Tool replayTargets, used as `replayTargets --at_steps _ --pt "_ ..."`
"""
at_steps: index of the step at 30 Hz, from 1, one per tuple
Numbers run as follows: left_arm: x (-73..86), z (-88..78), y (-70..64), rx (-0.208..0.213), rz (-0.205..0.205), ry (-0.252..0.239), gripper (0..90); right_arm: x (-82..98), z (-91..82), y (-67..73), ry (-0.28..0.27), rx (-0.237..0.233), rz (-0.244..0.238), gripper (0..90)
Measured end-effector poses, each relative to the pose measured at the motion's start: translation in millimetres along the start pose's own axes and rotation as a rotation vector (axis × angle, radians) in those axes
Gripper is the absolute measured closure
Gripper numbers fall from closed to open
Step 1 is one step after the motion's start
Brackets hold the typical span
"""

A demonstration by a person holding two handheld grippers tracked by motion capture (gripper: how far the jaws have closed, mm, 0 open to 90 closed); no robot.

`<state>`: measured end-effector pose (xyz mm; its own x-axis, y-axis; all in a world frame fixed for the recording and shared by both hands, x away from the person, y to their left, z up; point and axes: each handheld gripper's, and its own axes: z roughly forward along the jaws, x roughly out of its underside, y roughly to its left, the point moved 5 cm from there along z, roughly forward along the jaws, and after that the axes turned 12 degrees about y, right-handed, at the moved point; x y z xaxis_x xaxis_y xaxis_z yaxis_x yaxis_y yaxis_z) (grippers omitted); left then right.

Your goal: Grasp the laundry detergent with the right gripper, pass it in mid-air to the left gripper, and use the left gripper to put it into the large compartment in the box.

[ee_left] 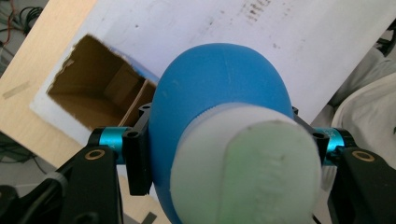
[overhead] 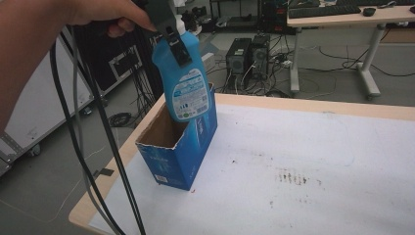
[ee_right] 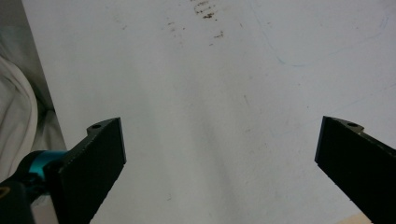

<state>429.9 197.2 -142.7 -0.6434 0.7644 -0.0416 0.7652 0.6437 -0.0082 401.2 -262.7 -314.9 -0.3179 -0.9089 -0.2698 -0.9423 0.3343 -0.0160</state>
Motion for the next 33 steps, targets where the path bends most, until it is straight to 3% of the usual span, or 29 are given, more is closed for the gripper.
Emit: replayTargets --at_steps 8,15,24,33 --pt "20.8 -1.6 14.0 -0.019 -0.051 -0.002 38.0 1.6 -0.2 -0.1 -0.004 0.006 0.006 1.1" --pt "31.7 13.3 23.2 -0.033 -0.059 0.013 38.0 0.2 3.4 0.2 0.002 0.025 0.013 1.1" --pt "43.6 49.2 32.9 -0.022 -0.055 0.028 38.0 1.1 8.5 2.3 0.006 0.014 0.015 1.1" --pt "40.0 97.0 35.3 -0.007 -0.017 0.078 38.0 2.6 17.5 3.4 0.022 0.001 0.025 1.1"
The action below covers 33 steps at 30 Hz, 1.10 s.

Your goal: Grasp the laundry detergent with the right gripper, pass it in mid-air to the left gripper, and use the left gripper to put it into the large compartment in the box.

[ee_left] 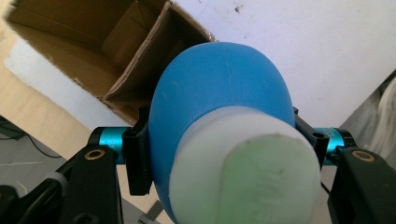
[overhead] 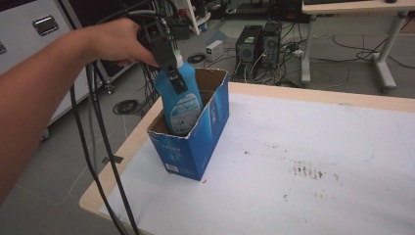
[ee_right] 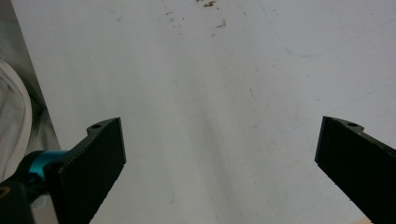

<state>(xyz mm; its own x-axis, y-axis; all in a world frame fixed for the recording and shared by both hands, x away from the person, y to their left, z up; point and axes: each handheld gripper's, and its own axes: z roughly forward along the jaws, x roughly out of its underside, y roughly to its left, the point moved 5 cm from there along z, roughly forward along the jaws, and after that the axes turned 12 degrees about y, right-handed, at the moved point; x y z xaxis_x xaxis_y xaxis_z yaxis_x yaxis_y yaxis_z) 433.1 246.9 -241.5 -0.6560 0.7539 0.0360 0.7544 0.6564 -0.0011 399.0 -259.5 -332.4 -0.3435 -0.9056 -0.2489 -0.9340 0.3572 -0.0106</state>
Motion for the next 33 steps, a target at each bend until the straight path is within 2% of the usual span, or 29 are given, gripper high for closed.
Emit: replayTargets --at_steps 8,14,15,16,23,33 --pt "-5.2 34.5 2.0 0.011 0.04 0.036 38.0 2.4 2.7 -1.2 0.003 0.0 0.012 1.1" --pt "-5.5 58.1 4.4 0.01 0.046 0.06 38.0 1.9 4.6 -0.9 0.006 -0.003 0.016 1.1" --pt "-5.5 58.1 4.4 0.01 0.046 0.06 37.9 1.9 4.6 -0.9 0.006 -0.003 0.016 1.1" --pt "-5.0 66.6 5.3 0.018 0.049 0.066 38.0 1.2 6.3 -1.1 0.009 -0.002 0.014 1.1" --pt "-2.7 80.5 6.9 0.023 0.053 0.078 37.9 -1.7 8.5 -1.5 0.01 0.004 0.014 1.1" --pt "-1.9 86.9 8.4 0.031 0.049 0.08 37.9 -5.0 10.8 -0.7 0.019 0.016 0.007 1.2"
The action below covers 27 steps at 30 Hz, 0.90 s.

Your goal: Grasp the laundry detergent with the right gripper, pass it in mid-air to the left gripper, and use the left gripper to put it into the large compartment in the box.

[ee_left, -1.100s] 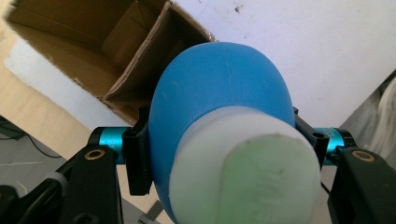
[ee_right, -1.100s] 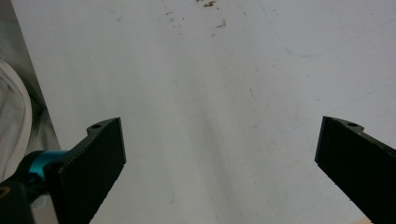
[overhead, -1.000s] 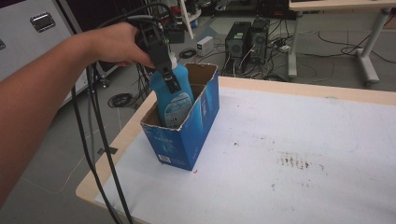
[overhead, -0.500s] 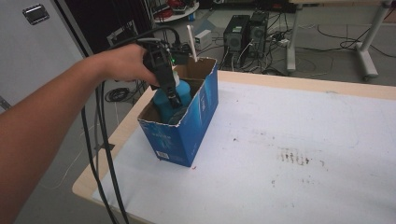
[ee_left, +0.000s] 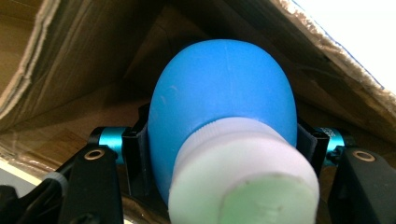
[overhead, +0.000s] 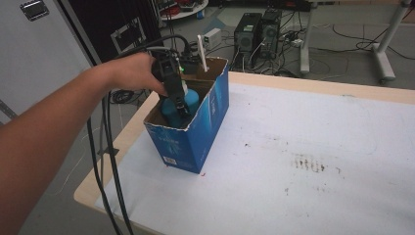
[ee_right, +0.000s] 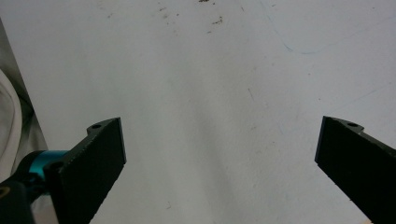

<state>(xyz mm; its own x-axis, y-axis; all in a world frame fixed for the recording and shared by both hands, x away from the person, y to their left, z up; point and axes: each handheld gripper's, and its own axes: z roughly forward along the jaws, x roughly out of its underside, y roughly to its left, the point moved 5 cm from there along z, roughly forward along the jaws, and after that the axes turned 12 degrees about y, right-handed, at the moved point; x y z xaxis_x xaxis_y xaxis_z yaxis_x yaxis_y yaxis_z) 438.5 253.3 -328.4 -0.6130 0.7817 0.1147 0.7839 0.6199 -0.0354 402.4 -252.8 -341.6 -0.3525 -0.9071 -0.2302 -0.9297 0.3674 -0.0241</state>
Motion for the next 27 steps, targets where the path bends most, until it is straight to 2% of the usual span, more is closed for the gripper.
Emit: replayTargets --at_steps 9,10,11,16,24,27 --pt "-0.3 0.5 2.0 -0.003 -0.008 -0.02 36.4 -2.1 -0.1 1.4 -0.002 -0.001 0.001 1.2" --pt "0.1 -4.4 4.1 -0.008 -0.024 -0.051 36.4 -2.1 -0.3 1.6 -0.001 -0.001 0.001 1.1" --pt "0.8 -7.0 4.4 -0.011 -0.025 -0.055 28.7 -2.5 -0.7 2.4 -0.002 -0.001 0.0 1.1" --pt "3.6 -23.1 3.7 -0.013 -0.029 -0.097 25.6 -4.6 -1.6 4.0 -0.006 0.001 -0.007 1.1" --pt "7.4 -55.9 -0.3 -0.03 -0.034 -0.179 25.6 -6.1 -5.2 7.2 -0.011 0.005 -0.008 1.1" --pt "7.1 -68.7 -2.9 -0.031 -0.04 -0.226 25.6 -5.9 -6.9 8.1 -0.013 0.009 -0.012 1.1"
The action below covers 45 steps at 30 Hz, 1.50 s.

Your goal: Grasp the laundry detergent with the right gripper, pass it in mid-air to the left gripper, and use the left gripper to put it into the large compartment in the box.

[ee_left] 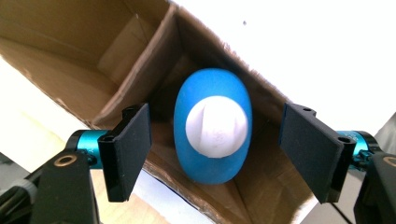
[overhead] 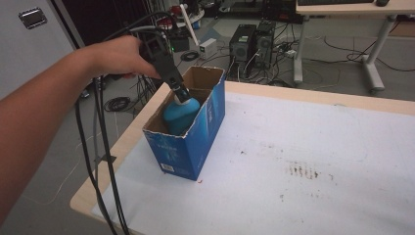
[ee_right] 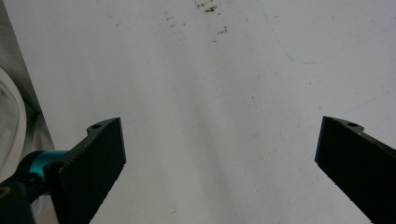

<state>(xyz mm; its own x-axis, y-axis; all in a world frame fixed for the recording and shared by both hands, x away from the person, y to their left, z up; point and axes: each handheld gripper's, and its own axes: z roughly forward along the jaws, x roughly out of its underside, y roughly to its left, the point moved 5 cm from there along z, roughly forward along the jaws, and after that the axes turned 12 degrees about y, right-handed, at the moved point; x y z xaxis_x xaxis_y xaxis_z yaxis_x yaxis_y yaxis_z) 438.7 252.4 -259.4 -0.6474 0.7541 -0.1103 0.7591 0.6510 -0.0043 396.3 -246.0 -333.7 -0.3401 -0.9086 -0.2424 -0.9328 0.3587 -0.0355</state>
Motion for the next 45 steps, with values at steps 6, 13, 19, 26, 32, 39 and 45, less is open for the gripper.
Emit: replayTargets --at_steps 6,13,19,26,32,39,45 --pt "-7.2 -16.9 -5.4 -0.019 0.017 -0.066 25.6 1.0 -2.6 1.2 -0.005 0.005 0.002 1.1" --pt "-22.2 -28.7 -17.5 -0.037 0.073 -0.124 25.5 1.9 -4.1 2.6 -0.008 0.006 0.002 1.1" --pt "-35.1 -25.9 -25.3 -0.025 0.094 -0.114 25.5 2.9 -4.9 2.9 -0.014 0.009 0.005 1.1" --pt "-49.4 -22.7 -35.8 0.024 0.114 -0.119 13.1 4.6 -5.2 2.1 -0.023 0.009 -0.002 1.1" --pt "-66.6 -24.5 -47.2 0.039 0.123 -0.155 1.5 4.8 -4.6 2.4 -0.025 0.007 0.0 1.1" --pt "-89.2 -26.7 -68.4 -0.004 0.208 -0.181 1.6 2.3 -4.0 3.1 -0.033 0.006 -0.003 1.1" --pt "-106.2 -19.3 -85.0 -0.002 0.27 -0.164 1.6 0.3 -3.3 4.4 -0.036 0.004 -0.004 1.1"
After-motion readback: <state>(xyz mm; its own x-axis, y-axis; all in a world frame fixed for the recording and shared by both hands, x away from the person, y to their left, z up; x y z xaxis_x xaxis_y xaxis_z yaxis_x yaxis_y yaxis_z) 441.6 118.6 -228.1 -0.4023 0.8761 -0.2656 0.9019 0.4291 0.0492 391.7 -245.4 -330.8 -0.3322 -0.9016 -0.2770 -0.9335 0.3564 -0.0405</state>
